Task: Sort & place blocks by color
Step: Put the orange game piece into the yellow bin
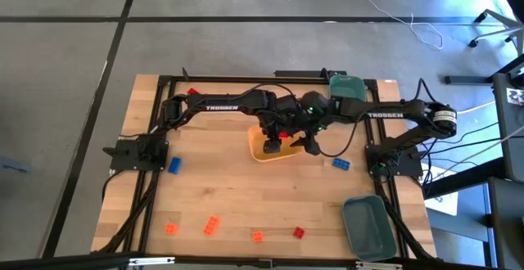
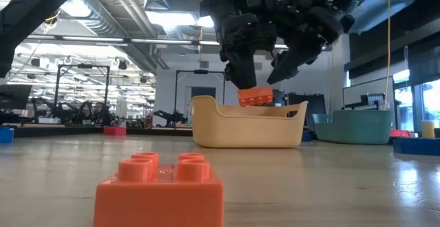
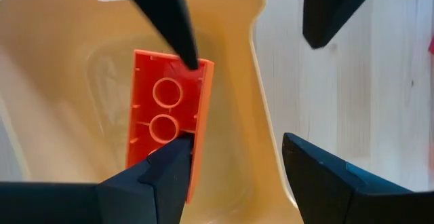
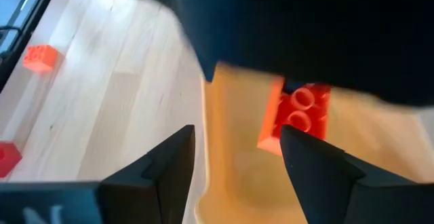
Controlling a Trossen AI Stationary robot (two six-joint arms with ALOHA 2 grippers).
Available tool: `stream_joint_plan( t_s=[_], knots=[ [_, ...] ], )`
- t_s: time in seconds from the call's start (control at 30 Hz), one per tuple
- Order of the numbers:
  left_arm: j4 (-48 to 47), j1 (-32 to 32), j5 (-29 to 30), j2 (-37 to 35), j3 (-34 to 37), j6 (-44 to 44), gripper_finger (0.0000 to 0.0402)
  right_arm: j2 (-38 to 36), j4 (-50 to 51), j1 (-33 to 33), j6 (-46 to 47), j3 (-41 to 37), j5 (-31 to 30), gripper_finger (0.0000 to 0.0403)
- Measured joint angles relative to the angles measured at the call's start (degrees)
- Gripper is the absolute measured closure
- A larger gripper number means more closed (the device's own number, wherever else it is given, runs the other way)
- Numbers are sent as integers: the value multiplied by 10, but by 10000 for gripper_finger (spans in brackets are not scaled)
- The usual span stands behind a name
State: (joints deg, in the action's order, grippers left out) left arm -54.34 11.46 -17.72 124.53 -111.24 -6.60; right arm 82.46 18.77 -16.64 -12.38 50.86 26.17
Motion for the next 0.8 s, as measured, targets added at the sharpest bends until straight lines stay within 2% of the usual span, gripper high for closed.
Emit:
stream_joint_plan(
  t_s=[0.47,0.63,0.8],
  knots=[
    [-3,0,-13,1,1,-30,185,-1,-124,-1,-37,-65,20,185],
    [-8,2,-13,2,2,-32,185,-2,-130,-9,-32,-83,45,185],
    [5,3,-13,1,0,-38,185,3,-149,-16,-33,-100,45,185]
  ],
)
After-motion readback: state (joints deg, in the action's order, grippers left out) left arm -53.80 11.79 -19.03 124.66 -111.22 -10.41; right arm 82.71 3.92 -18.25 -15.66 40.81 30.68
